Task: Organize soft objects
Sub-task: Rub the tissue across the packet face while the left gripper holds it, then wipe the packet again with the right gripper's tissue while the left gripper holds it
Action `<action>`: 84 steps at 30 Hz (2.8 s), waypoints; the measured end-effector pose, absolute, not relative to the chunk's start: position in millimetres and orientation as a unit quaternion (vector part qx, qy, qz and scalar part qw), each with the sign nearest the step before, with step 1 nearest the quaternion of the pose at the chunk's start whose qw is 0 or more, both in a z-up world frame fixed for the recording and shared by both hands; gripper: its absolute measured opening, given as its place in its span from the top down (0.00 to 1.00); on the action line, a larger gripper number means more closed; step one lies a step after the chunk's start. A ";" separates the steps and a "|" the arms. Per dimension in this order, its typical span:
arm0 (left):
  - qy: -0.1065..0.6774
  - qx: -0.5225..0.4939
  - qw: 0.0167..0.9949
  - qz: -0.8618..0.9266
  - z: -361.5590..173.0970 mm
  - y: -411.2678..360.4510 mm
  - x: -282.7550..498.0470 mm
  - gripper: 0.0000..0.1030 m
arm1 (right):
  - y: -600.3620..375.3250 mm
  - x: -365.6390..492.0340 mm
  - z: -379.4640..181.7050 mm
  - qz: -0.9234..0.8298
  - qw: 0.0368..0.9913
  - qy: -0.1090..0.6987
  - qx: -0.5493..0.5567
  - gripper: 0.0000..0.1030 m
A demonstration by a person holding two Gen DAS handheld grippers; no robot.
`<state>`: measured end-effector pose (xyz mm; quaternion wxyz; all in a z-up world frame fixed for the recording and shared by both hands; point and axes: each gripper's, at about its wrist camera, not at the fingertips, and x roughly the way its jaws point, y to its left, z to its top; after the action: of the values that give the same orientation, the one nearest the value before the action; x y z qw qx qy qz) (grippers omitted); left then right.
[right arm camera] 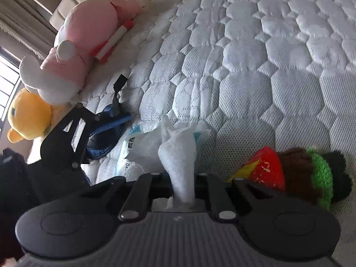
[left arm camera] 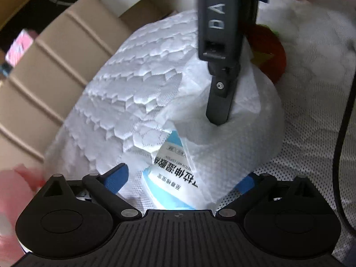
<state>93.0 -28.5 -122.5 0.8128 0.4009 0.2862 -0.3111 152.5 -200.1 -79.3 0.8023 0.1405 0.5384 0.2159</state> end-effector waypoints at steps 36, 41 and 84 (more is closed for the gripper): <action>0.360 0.029 0.909 -0.208 -64.4 13.2 140.5 0.44 | -277.2 149.3 -36.3 0.142 0.847 0.449 0.246 0.87; 0.200 0.342 0.901 -0.175 -73.5 -41.8 95.5 0.44 | -291.8 148.5 -29.0 0.150 0.847 0.421 0.289 0.87; 0.381 0.251 0.842 -0.289 -112.0 -36.2 81.9 0.20 | -212.4 137.2 -67.6 0.218 0.801 0.546 0.115 0.71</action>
<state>81.9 -36.2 -112.0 0.8415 0.2512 0.3811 -0.2889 137.2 -212.4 -67.6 0.8008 0.1146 0.5461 0.2175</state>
